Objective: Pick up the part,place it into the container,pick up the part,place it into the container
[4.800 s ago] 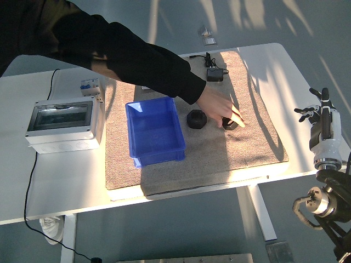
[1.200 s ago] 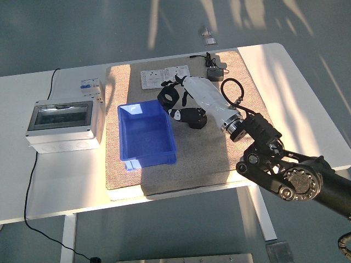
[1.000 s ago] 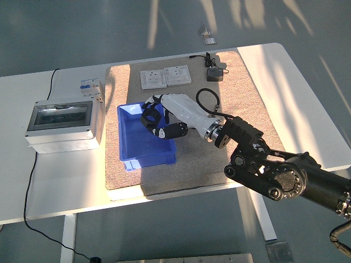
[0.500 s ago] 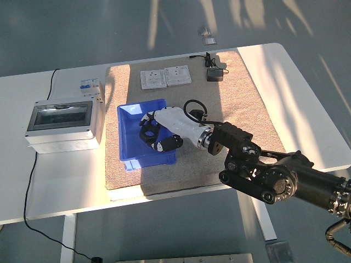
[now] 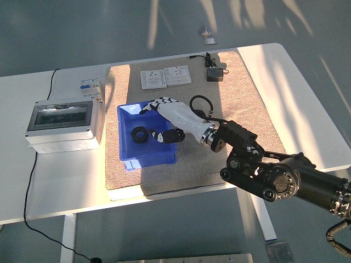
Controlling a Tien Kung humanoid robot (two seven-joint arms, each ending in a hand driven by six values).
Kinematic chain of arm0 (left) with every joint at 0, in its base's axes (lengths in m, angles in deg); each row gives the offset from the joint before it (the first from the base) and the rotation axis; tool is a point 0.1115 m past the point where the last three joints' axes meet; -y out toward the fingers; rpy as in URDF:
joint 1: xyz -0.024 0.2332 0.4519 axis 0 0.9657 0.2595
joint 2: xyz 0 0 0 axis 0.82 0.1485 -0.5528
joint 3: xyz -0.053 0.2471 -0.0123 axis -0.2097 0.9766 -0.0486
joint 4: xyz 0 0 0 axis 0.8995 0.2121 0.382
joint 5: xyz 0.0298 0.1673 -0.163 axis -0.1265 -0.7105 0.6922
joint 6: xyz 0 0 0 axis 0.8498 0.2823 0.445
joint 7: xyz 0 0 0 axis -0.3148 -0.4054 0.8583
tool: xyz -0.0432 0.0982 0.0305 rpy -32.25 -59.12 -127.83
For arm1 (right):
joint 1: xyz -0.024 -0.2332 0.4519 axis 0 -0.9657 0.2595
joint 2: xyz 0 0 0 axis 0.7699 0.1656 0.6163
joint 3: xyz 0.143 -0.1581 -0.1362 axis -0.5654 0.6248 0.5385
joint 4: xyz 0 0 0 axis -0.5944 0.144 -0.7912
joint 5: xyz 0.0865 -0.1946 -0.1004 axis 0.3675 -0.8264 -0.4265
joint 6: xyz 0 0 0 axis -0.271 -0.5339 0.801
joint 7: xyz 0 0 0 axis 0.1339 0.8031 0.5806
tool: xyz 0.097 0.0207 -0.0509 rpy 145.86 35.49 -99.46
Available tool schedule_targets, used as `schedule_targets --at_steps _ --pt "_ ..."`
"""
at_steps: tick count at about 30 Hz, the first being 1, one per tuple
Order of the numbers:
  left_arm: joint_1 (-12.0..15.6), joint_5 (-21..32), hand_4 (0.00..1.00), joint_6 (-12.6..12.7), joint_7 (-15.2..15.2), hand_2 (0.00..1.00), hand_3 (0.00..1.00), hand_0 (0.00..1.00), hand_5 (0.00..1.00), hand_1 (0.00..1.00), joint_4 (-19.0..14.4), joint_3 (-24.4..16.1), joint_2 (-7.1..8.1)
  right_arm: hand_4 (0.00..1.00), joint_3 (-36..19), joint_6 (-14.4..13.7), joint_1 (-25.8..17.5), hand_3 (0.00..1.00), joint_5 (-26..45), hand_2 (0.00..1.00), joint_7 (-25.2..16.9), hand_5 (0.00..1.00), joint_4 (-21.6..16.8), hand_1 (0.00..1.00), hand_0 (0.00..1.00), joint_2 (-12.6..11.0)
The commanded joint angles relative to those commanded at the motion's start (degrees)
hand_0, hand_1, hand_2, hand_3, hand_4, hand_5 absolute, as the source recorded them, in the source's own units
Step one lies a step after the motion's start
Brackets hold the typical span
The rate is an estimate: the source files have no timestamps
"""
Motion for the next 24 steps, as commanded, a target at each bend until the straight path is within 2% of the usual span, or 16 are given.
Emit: schedule_targets --at_steps 1,2,4,7,8,13,14,19,20,24 --pt "0.0 0.0 0.767 0.0 0.0 0.636 0.756 0.676 0.814 0.661 0.0 0.0 -0.01 0.582 -1.2 -1.6 -0.1 0.855 0.1 0.892 0.4 0.22 0.9 0.943 0.998 0.0" --pt "0.0 0.0 0.77 0.0 0.0 0.635 0.757 0.676 0.818 0.661 0.0 0.0 -0.03 0.623 -2.1 -2.9 -0.1 0.845 0.1 0.873 1.0 0.223 1.8 0.886 0.998 0.0" --pt "0.0 0.1 0.77 0.0 0.0 0.635 0.757 0.676 0.818 0.661 0.0 0.0 -0.07 0.623 -3.5 -5.0 0.0 0.845 0.2 0.873 2.8 0.223 4.1 0.886 0.998 0.1" --pt "0.0 0.1 0.77 0.0 0.0 0.635 0.757 0.676 0.818 0.661 0.0 0.0 -0.11 0.623 -3.0 -5.9 0.1 0.845 1.8 0.873 4.5 0.223 7.6 0.886 0.998 0.6" --pt "0.0 0.0 0.774 0.0 0.0 0.634 0.756 0.676 0.821 0.662 0.0 -0.1 -0.13 0.689 -2.4 -5.9 0.1 0.888 2.7 0.882 4.8 0.249 8.9 0.858 0.98 0.8" --pt "0.1 -0.1 0.774 0.0 0.0 0.634 0.756 0.676 0.821 0.662 0.0 -0.1 -0.23 0.689 0.6 -5.5 -0.7 0.888 6.5 0.882 5.9 0.249 14.8 0.858 0.98 2.2" --pt "0.1 -0.1 0.777 0.0 0.0 0.634 0.757 0.676 0.826 0.66 0.0 -0.1 -0.24 0.718 1.0 -5.3 -0.8 0.923 7.0 0.912 6.0 0.269 15.6 0.868 0.98 2.3" --pt "0.1 -0.3 0.777 -0.1 0.0 0.634 0.757 0.676 0.826 0.66 0.0 -0.2 -0.24 0.718 1.7 -4.6 -0.9 0.923 7.9 0.912 6.7 0.269 17.4 0.868 0.98 2.6" --pt "0.1 -0.3 0.778 -0.1 0.0 0.634 0.757 0.676 0.827 0.661 0.0 -0.2 -0.23 0.762 1.8 -4.3 -0.9 0.944 7.9 0.926 6.9 0.314 17.7 0.878 0.983 2.6" --pt "0.0 -0.4 0.778 -0.1 0.0 0.634 0.757 0.676 0.827 0.661 0.0 -0.2 -0.18 0.762 2.5 -3.3 -0.9 0.944 8.4 0.926 7.3 0.314 18.9 0.878 0.983 2.6"
